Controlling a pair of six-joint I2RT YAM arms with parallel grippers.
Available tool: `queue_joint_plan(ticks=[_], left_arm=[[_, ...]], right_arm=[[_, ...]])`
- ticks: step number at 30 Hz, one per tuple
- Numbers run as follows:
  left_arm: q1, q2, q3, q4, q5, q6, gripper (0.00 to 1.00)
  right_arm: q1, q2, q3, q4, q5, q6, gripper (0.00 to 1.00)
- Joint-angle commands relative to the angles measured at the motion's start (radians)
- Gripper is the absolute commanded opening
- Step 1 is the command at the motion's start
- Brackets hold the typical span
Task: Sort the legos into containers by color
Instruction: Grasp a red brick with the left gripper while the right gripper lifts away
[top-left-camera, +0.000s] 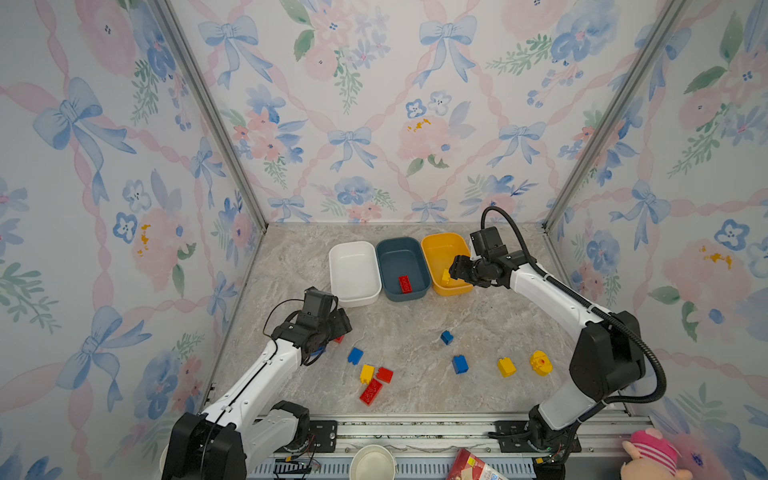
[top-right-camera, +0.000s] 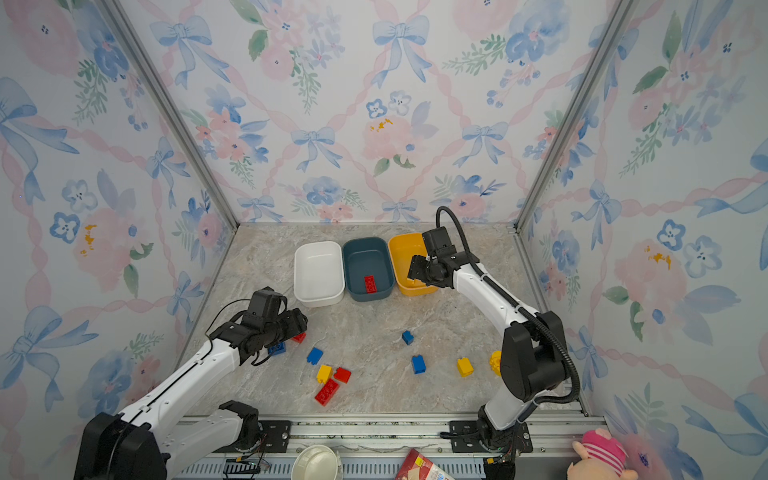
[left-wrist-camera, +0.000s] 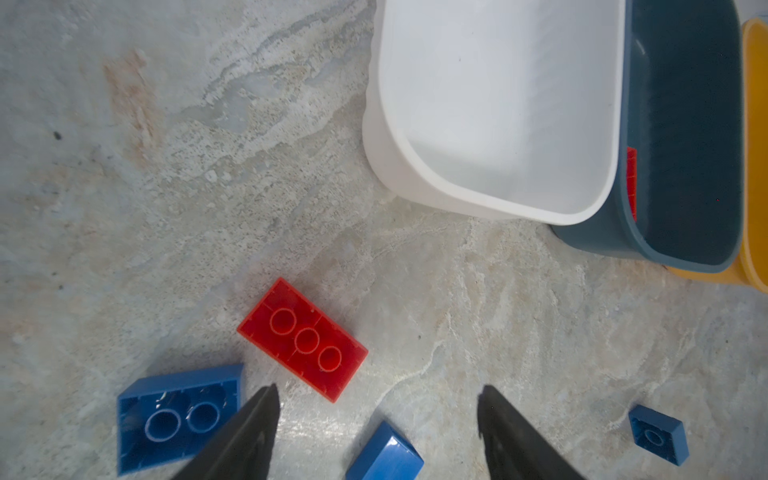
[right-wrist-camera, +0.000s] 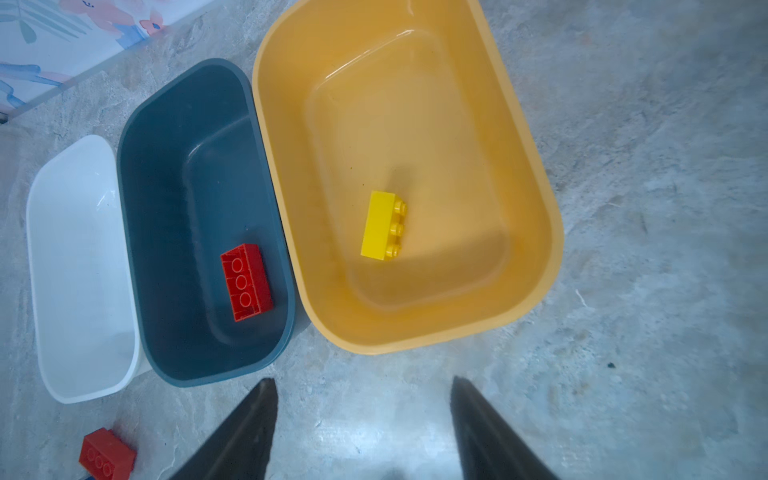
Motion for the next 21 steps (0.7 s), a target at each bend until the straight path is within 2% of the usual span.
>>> queue_joint_plan(ticks=[1, 4, 9, 21], left_arm=[[-0.011, 0.031, 0.023, -0.079, -0.035, -0.076, 0.73], [-0.022, 0.063, 0.025, -0.079, -0.043, -0.125, 0.68], [-0.032, 0.122, 0.037, -0.077, -0.065, -0.185, 0.67], [-0.034, 0.224, 0.086, -0.063, -0.102, -0.247, 0.67]], right_arm=[[0.008, -0.074, -0.044, -0.033, 0.011, -0.001, 0.72], [0.007, -0.124, -0.067, -0.055, 0.011, -0.008, 0.76], [0.005, -0.184, -0.084, -0.089, 0.011, -0.022, 0.82], [-0.003, -0.226, -0.103, -0.095, 0.013, -0.028, 0.84]])
